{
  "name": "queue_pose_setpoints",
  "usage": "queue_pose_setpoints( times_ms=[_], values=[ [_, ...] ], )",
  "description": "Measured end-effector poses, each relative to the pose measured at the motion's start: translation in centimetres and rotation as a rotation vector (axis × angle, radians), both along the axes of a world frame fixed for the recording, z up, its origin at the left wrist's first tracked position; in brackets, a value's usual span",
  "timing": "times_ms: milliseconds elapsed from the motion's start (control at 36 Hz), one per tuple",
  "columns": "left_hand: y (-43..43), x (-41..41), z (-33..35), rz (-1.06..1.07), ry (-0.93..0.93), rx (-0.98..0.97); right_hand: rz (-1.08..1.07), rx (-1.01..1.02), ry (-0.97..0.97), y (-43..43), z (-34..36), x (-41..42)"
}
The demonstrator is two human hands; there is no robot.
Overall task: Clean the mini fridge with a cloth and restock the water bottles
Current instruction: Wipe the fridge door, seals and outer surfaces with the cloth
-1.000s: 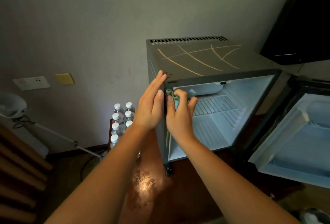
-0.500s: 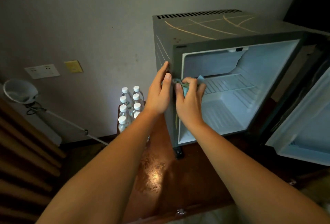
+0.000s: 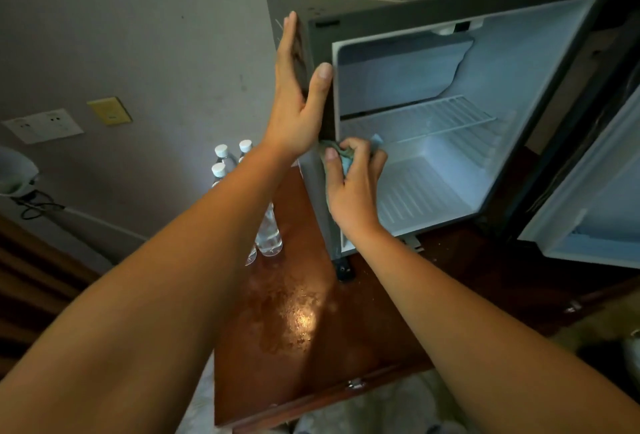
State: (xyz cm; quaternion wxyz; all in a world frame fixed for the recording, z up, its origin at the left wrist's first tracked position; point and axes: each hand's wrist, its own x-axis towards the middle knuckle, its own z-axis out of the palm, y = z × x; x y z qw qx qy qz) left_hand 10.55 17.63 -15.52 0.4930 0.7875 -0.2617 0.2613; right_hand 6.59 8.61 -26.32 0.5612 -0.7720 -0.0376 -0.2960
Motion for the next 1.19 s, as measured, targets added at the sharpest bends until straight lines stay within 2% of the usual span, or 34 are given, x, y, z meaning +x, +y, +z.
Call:
queue_pose_setpoints(
  times_ms=[111, 278, 472, 528, 694, 778, 833, 1000, 1194],
  values=[
    [-0.1, 0.3, -0.4, 0.001, -0.038, 0.036, -0.034, 0.051, -0.006, 0.7, -0.3, -0.1],
    [-1.0, 0.4, -1.9, -0.026, 0.017, -0.046, -0.088, 0.095, -0.128, 1.7, -0.5, 0.6],
    [-1.1, 0.1, -5.5, -0.015, 0.073, -0.109, -0.059, 0.035, 0.104, 0.8, -7.9, -0.6],
    [-1.3, -0.4, -7.3, 0.002, 0.115, -0.161, -0.045, 0.042, 0.105, 0.6, -7.8, -0.7],
    [-1.6, -0.8, -10.6, 0.015, 0.223, -0.321, -0.047, 0.085, -0.064, 0.5, -3.7, 0.5],
    [-1.6, -0.9, -11.1, 0.005, 0.263, -0.444, -0.018, 0.048, -0.074, 0.4, -5.5, 0.6],
    [-1.6, -0.9, -11.4, -0.026, 0.282, -0.485, 0.020, 0.033, -0.009, 0.1, -8.2, 0.3],
    [-2.0, -0.7, -12.3, 0.007, 0.280, -0.448, 0.072, 0.022, 0.219, -0.9, -13.8, -0.7],
    [-2.0, 0.0, -13.6, 0.048, 0.221, -0.349, 0.022, 0.155, -0.016, 0.2, -10.0, 0.8]
  ],
)
